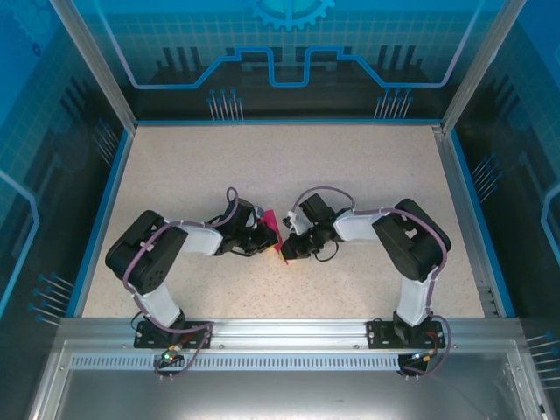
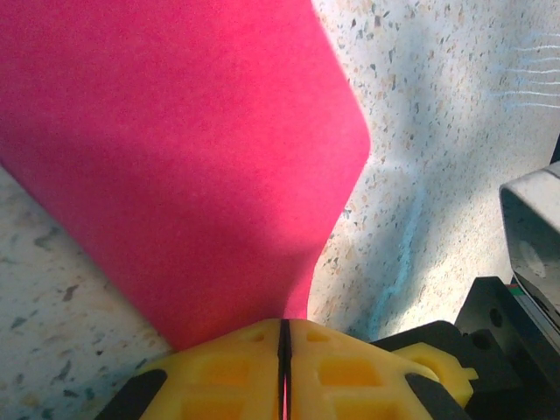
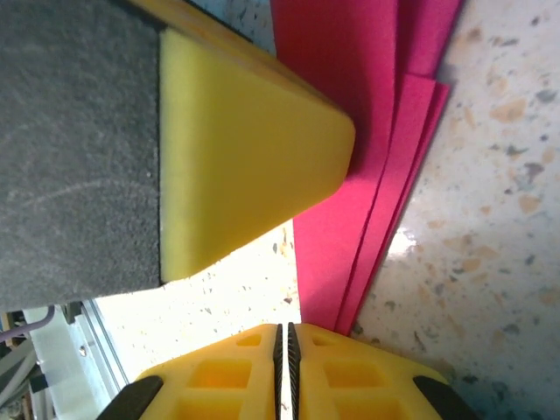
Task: Fold a paper plane with a square sheet of paper (pick it up from the middle)
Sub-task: Fold the wing for the fifth time at the center of the table.
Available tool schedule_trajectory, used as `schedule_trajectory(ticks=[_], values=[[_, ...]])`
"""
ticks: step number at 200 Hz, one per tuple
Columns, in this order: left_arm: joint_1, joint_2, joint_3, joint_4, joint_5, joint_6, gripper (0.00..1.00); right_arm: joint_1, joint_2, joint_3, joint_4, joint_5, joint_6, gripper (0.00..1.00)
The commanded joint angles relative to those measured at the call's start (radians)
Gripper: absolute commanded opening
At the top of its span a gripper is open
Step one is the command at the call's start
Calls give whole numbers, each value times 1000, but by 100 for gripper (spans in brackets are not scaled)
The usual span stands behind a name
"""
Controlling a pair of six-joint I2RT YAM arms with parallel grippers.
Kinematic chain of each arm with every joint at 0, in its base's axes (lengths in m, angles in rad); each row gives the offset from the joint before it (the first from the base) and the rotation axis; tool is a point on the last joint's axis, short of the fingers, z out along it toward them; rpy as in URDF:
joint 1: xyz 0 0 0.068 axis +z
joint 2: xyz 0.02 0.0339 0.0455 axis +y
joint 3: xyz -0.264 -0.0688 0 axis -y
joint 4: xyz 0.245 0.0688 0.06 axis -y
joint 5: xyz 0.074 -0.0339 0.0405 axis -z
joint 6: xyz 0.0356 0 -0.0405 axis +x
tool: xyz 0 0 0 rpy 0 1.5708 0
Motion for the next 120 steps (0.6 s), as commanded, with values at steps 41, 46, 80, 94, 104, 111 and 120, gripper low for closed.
schedule_trajectory(ticks=[41, 46, 80, 94, 104, 111, 120], values=[[-5, -4, -5, -77, -50, 15, 13, 39, -51, -67, -168, 54, -40, 13], [-6, -3, -4, -78, -51, 15, 13, 39, -55, -71, -172, 57, -42, 13], [-5, 2, -3, -76, -51, 15, 13, 41, -104, -86, -190, 73, -48, 12], [-5, 2, -3, -75, -49, 14, 13, 37, -157, -101, -144, 76, -30, 13], [-5, 2, -3, -76, -49, 13, 13, 35, -196, -105, -106, 85, -10, 13], [-5, 2, -3, -77, -50, 15, 13, 36, -214, -103, -87, 100, 0, 14], [-5, 2, -3, -78, -49, 15, 13, 36, -226, -96, -62, 122, 16, 14]])
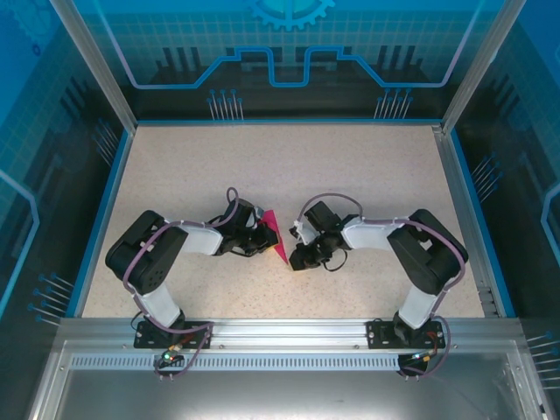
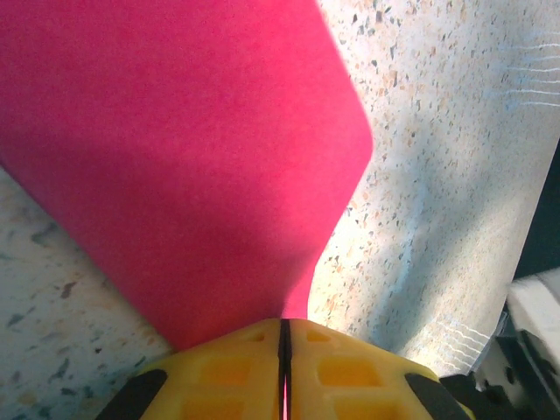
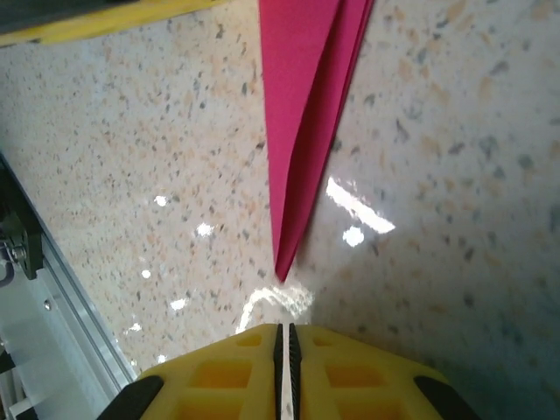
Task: Fold a paper plane with a square sheet of paper (pick it up from the middle)
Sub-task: Fold the wing for the fifth time at the center of the table.
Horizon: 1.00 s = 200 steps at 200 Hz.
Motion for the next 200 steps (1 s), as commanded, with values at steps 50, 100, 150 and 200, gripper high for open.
schedule_trajectory(ticks=[50, 100, 150, 200], values=[[-2, 8, 3, -76, -45, 11, 13, 34, 49, 115, 95, 95, 68, 13], [-1, 2, 7, -79, -44, 9, 13, 44, 130, 115, 117, 109, 82, 12], [-2, -1, 7, -81, -45, 7, 13, 48, 87, 16, 86, 119, 59, 11], [-2, 3, 3, -70, -44, 3, 13, 47, -67, -50, 149, 159, 37, 8]])
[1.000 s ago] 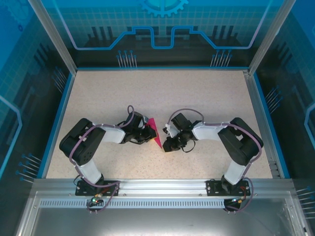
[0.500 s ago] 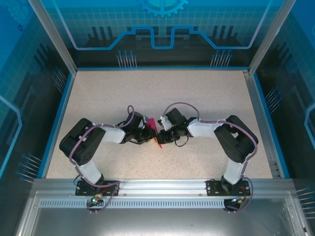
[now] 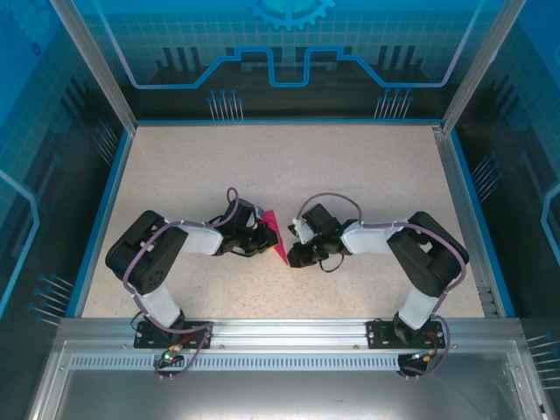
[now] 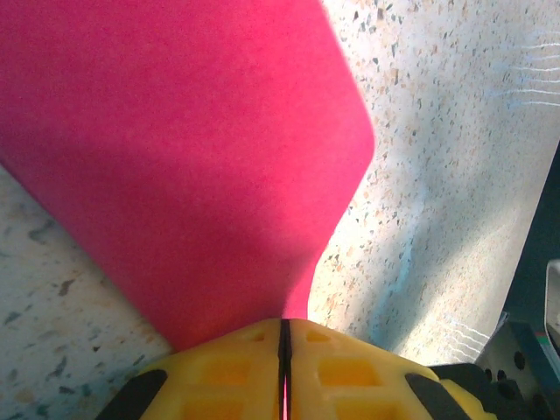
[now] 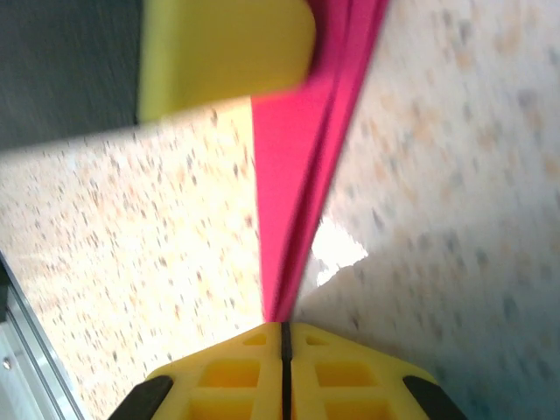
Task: Fold a paper plane with a square sheet of paper (pick it up from the middle)
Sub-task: Fold the wing for the fifth time at the center of the table.
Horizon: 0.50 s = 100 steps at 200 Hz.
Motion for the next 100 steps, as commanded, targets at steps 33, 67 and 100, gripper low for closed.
schedule_trajectory(ticks=[33, 67, 100], values=[[-2, 2, 3, -67, -44, 4, 13, 23, -17, 45, 99, 68, 47, 8], [-1, 2, 2, -60, -40, -4, 13, 39, 64, 96, 111, 85, 67, 7], [-2, -2, 4, -43, -30, -26, 14, 43, 93, 86, 120, 74, 70, 6]])
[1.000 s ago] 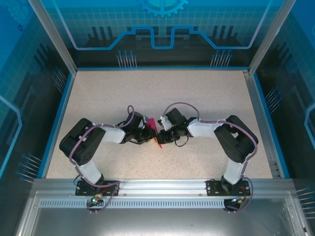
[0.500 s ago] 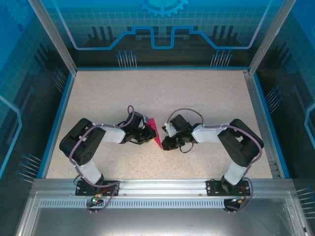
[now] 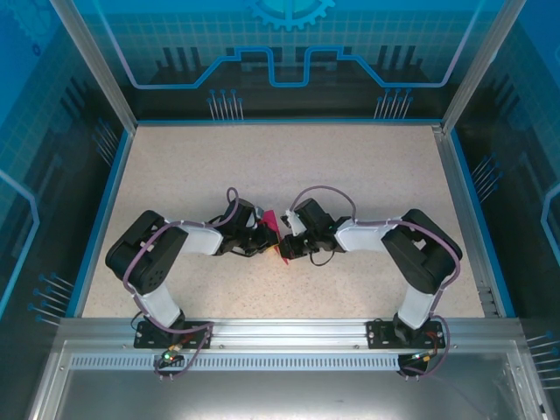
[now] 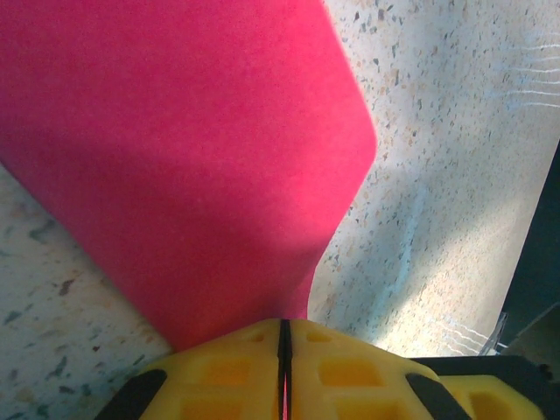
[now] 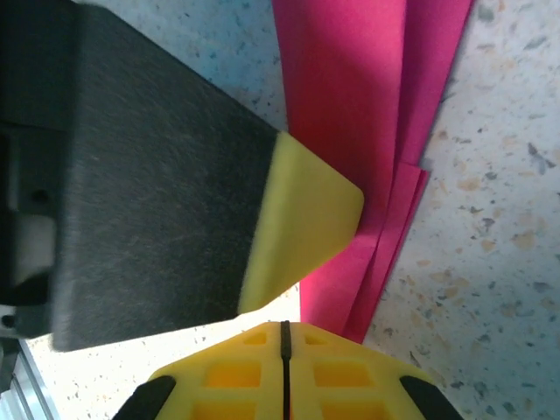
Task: Fold a paper plane with a square sheet of paper (pick it up from the middle)
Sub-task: Fold the wing for the fifth time at the center of the table.
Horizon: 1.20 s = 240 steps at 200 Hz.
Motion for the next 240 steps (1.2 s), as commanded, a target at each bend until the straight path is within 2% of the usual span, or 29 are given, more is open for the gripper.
schedule_trajectory(ticks=[1, 46, 96, 136, 205, 240], values=[[-2, -2, 4, -42, -29, -21, 14, 14, 29, 5, 14, 8, 14, 7], [1, -26, 7, -30, -23, -23, 14, 14, 47, -47, -30, 39, -8, 5], [62, -126, 81, -117, 45, 151, 23, 8, 81, -26, -172, 74, -42, 6], [108, -207, 57, -165, 24, 202, 24, 0, 98, -7, -177, 72, -25, 5], [147, -108, 61, -63, 81, 185, 20, -10, 100, 0, -182, 46, -20, 5], [147, -52, 33, -5, 62, 167, 18, -11, 102, 5, -184, 40, -16, 5]])
